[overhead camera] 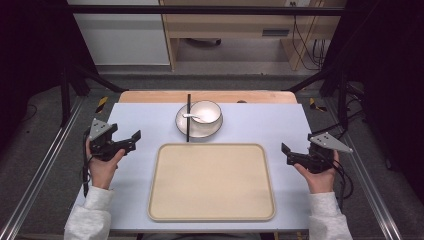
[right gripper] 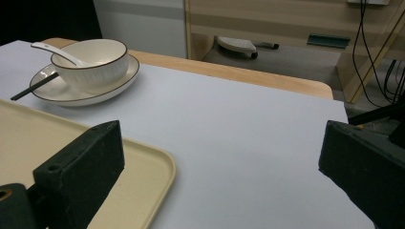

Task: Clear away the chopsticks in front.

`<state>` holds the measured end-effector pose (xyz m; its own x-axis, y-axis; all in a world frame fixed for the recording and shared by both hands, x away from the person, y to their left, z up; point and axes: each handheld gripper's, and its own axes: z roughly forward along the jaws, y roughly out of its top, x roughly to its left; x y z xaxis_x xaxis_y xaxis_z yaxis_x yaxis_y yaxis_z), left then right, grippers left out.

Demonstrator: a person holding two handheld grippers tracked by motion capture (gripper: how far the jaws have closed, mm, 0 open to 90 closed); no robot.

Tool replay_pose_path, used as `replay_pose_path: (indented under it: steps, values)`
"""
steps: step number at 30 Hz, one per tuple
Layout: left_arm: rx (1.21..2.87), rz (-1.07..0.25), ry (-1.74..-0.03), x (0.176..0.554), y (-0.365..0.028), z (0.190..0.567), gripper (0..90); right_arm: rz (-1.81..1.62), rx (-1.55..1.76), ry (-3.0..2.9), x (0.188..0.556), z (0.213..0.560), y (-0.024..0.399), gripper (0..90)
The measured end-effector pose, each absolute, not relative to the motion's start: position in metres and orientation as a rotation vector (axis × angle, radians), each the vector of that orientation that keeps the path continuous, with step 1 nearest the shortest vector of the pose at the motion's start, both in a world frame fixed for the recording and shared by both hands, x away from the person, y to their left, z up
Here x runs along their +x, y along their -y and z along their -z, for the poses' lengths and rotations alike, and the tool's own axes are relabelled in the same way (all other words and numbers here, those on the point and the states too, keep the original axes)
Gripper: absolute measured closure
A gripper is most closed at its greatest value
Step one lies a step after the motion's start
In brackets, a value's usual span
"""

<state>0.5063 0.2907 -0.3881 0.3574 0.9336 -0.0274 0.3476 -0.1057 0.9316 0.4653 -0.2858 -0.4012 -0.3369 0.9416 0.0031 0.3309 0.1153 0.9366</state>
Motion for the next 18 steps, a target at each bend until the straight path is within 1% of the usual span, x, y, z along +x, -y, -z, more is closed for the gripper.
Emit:
replay_pose_path:
  steps: [3,4,8,15,16,18]
  values:
    - [1.645,-0.757,-1.161,0.512,-0.287,0.389,11.9,-1.223,1.241,-1.757,0.466,0.401,0.286,1.9]
    - [1.66,-0.74,-1.168,0.518,-0.285,0.391,11.7,-1.224,1.24,-1.757,0.466,0.401,0.286,1.9]
    - [1.679,-0.746,-1.167,0.525,-0.282,0.389,11.1,-1.23,1.24,-1.755,0.466,0.401,0.286,1.9]
    - [1.697,-0.775,-1.135,0.538,-0.271,0.367,10.3,-1.229,1.24,-1.76,0.466,0.401,0.286,1.9]
    - [1.708,-0.789,-1.113,0.542,-0.264,0.356,10.3,-1.23,1.239,-1.758,0.466,0.401,0.287,1.9]
    - [1.725,-0.801,-1.09,0.546,-0.257,0.347,10.2,-1.231,1.242,-1.757,0.466,0.401,0.287,1.9]
